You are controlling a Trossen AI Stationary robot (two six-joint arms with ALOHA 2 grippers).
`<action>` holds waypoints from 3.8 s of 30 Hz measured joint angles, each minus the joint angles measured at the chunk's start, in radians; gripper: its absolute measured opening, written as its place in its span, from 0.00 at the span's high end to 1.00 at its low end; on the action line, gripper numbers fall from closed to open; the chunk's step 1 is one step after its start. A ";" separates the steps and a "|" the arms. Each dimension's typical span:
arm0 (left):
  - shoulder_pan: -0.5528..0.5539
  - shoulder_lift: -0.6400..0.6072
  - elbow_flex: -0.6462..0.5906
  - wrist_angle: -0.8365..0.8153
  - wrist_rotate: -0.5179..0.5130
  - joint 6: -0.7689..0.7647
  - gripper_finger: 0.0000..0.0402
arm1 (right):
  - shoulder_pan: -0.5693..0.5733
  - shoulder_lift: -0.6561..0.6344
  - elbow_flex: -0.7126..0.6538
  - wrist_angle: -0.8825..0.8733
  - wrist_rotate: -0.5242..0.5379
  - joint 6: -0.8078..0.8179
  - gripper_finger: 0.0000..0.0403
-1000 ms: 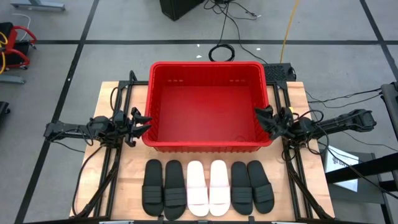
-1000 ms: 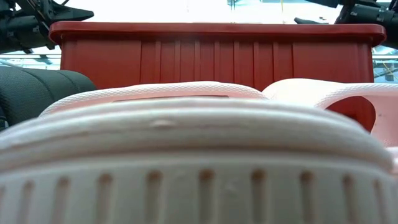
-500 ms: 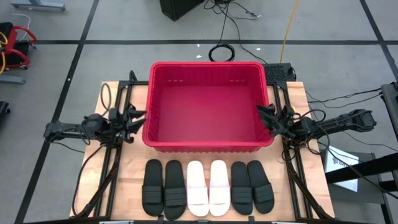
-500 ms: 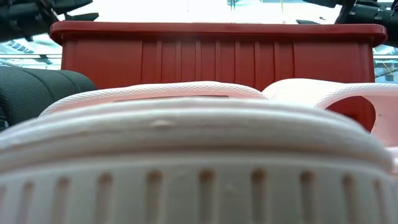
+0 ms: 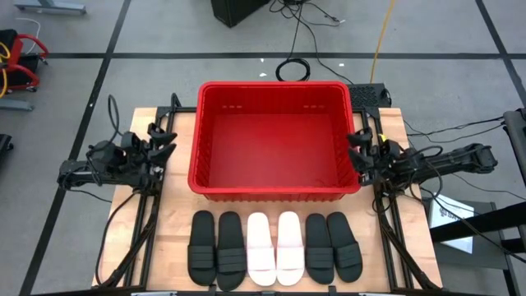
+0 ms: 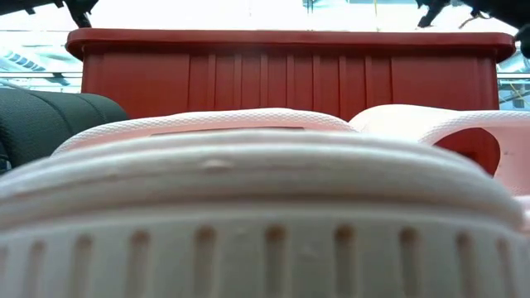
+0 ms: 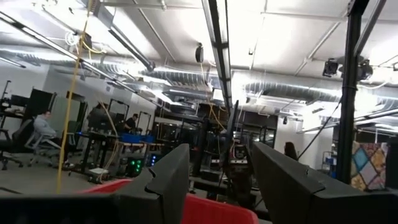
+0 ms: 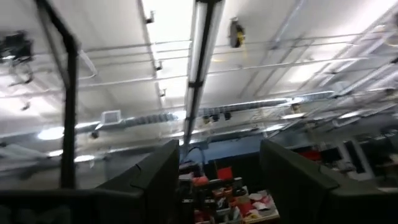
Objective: Pick and place slides into bin
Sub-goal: Put the black slide into the red bin
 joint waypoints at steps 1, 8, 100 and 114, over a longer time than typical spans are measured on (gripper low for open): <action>0.000 0.000 0.000 0.000 0.003 -0.003 0.54 | 0.000 0.000 0.015 -0.031 -0.028 -0.001 0.47; 0.000 0.018 0.001 0.049 0.093 -0.012 0.54 | 0.000 0.000 0.111 -0.244 -0.204 -0.003 0.47; 0.000 0.241 0.001 0.279 0.290 -0.048 0.54 | 0.548 0.737 0.830 -2.118 -0.489 0.728 0.47; 0.000 0.242 0.001 0.279 0.290 -0.046 0.54 | 0.555 0.737 0.489 -1.628 -0.701 0.874 0.47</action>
